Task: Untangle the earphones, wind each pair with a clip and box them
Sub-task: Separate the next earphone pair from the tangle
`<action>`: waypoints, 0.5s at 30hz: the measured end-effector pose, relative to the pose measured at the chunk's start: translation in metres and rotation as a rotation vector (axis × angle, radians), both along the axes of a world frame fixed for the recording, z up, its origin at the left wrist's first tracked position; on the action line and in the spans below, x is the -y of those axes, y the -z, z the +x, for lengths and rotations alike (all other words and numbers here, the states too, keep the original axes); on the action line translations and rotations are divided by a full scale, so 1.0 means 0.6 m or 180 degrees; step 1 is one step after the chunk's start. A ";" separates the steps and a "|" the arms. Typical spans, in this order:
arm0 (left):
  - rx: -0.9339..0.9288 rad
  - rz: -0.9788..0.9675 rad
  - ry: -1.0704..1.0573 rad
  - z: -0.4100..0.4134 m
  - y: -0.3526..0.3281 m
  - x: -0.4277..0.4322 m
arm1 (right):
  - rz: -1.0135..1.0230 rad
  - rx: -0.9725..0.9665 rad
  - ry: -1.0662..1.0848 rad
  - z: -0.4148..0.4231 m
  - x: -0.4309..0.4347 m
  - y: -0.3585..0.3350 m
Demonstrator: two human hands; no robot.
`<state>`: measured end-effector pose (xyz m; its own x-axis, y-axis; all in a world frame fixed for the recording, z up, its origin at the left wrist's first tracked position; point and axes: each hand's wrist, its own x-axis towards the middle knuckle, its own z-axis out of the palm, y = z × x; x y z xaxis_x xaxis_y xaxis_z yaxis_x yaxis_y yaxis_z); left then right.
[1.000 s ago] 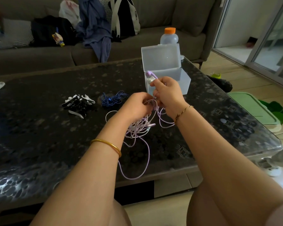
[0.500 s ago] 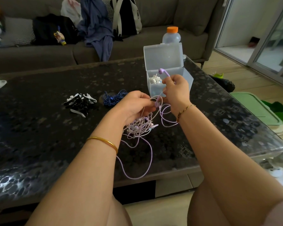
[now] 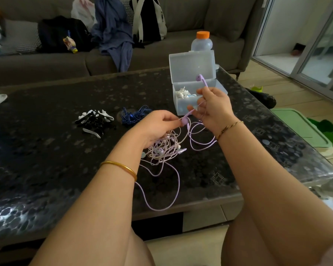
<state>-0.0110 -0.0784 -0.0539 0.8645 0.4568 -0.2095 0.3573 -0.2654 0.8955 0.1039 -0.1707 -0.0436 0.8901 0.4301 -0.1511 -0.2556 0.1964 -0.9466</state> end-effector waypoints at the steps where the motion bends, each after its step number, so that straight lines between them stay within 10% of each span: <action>1: 0.0021 0.0093 0.0041 0.002 0.003 0.002 | 0.0101 -0.0051 -0.0114 -0.002 0.006 -0.003; 15: 0.0059 -0.0094 0.0359 0.024 -0.001 0.033 | -0.0089 0.0191 -0.0077 -0.001 0.014 0.007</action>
<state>0.0032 -0.0980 -0.0534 0.9139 0.3502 -0.2050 0.3100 -0.2764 0.9097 0.1031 -0.1792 -0.0480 0.8873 0.4479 -0.1101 -0.2026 0.1642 -0.9654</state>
